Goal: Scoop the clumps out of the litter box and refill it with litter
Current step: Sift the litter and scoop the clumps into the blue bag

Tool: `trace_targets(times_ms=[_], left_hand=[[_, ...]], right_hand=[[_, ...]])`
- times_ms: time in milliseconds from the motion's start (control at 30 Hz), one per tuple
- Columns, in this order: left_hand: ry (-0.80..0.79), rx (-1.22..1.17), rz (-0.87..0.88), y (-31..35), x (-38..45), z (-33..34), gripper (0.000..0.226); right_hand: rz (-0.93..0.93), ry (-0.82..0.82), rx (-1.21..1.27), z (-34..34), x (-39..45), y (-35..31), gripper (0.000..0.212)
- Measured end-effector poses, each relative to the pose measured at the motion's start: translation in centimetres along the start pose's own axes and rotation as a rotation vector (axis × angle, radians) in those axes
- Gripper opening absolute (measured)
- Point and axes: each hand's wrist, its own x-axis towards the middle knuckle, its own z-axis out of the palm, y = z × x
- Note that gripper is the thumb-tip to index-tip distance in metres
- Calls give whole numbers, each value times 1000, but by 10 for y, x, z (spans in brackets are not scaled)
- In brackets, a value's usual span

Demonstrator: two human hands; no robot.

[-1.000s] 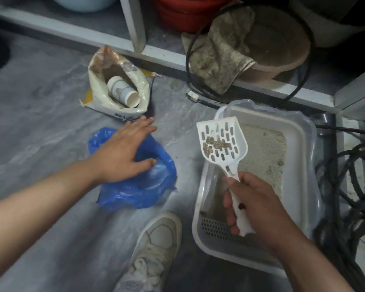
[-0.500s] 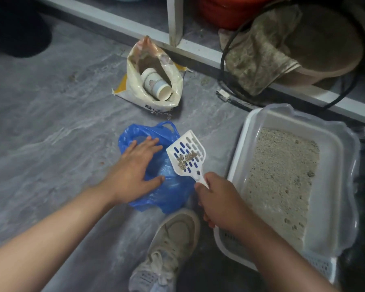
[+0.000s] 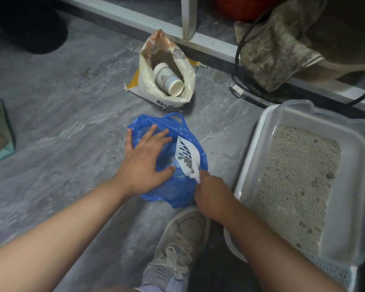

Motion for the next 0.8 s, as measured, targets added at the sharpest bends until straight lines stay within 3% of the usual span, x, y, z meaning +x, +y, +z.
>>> trace_targets(times_ms=[433, 800], left_hand=[[-41, -103, -221, -11, 3, -4, 82], [-83, -195, -72, -2, 8, 3, 89]], right_hand=[[-35, 126, 23, 3, 3, 4, 27], [-70, 192, -52, 9, -1, 10, 35]])
